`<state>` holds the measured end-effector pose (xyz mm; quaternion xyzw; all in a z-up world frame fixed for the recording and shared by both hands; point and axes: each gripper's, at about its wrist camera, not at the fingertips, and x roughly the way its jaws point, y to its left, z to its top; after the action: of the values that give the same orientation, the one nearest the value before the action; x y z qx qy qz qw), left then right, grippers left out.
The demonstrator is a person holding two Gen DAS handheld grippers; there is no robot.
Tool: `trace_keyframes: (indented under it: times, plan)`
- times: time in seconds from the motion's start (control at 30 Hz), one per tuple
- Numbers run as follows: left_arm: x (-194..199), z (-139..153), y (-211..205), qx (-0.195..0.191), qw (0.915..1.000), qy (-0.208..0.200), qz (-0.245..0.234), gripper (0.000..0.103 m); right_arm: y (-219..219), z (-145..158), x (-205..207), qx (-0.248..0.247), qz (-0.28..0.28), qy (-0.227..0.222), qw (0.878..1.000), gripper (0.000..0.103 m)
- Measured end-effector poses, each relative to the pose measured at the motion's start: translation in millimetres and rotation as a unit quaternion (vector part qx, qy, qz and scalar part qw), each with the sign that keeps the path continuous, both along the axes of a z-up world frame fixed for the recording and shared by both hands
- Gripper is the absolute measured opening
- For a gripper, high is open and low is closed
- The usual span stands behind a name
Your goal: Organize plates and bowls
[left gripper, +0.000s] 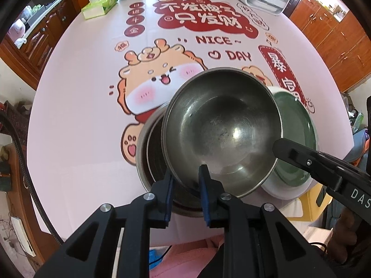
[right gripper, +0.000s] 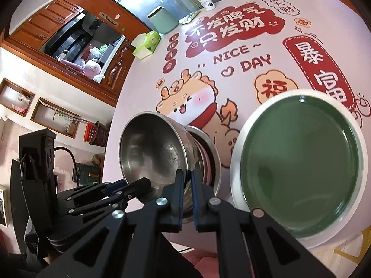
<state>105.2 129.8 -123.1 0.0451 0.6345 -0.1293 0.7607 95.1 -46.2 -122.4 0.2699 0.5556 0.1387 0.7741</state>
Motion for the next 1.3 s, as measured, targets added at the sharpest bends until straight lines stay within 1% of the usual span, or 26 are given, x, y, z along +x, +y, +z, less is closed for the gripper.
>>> trace_keyframes:
  times: [0.27,0.4,0.43,0.47,0.63,0.9,1.0,1.07,1.13,1.2,1.27,1.3]
  plan:
    - [-7.2,-12.5,0.2,-0.002,0.9998,0.018,0.002,0.019,0.6,-10.4,-5.8,0.005,0.001,0.024,1.000,0.008]
    - [-8.3,-12.1,2.2,-0.002,0.9999,0.015,0.007,0.022,2.1,-9.2,-5.1,0.003,0.003,0.023,1.000,0.008]
    - [-8.1,-11.8,2.8,-0.002,0.9999,0.014,0.008,0.026,2.4,-8.7,-5.0,0.002,0.003,0.022,1.000,0.008]
    - [-7.9,-11.1,3.3,-0.003,0.9999,0.012,0.009,0.027,2.8,-8.4,-4.3,0.002,0.004,0.021,1.000,0.008]
    - [-7.8,-11.5,7.7,0.000,0.9998,0.013,0.014,0.028,3.5,-9.3,-2.1,-0.001,0.000,0.027,1.000,0.008]
    - [-7.5,-9.0,14.0,-0.008,0.9997,0.011,0.019,0.028,-3.2,-18.1,-0.6,0.000,-0.014,0.051,0.999,0.008]
    - [-8.4,-7.3,16.9,-0.014,0.9996,0.008,0.023,0.030,-4.4,-21.7,0.0,0.005,-0.016,0.061,0.998,0.008]
    - [-8.4,-5.1,19.7,-0.021,0.9994,0.005,0.027,0.032,-5.7,-24.4,0.1,0.010,-0.019,0.067,0.998,0.011]
    - [-8.6,-3.2,22.9,-0.031,0.9990,0.002,0.031,0.033,-7.3,-26.9,0.5,0.019,-0.021,0.072,0.997,0.016]
    - [-8.1,-1.9,25.4,-0.040,0.9986,-0.001,0.034,0.034,-8.4,-28.7,0.4,0.026,-0.024,0.076,0.997,0.018]
    - [-6.7,-0.8,28.3,-0.048,0.9980,-0.005,0.039,0.038,-10.2,-30.8,0.6,0.033,-0.028,0.080,0.996,0.021]
    - [-6.1,-0.4,30.2,-0.053,0.9977,-0.006,0.042,0.039,-10.9,-31.7,0.6,0.037,-0.029,0.082,0.995,0.027]
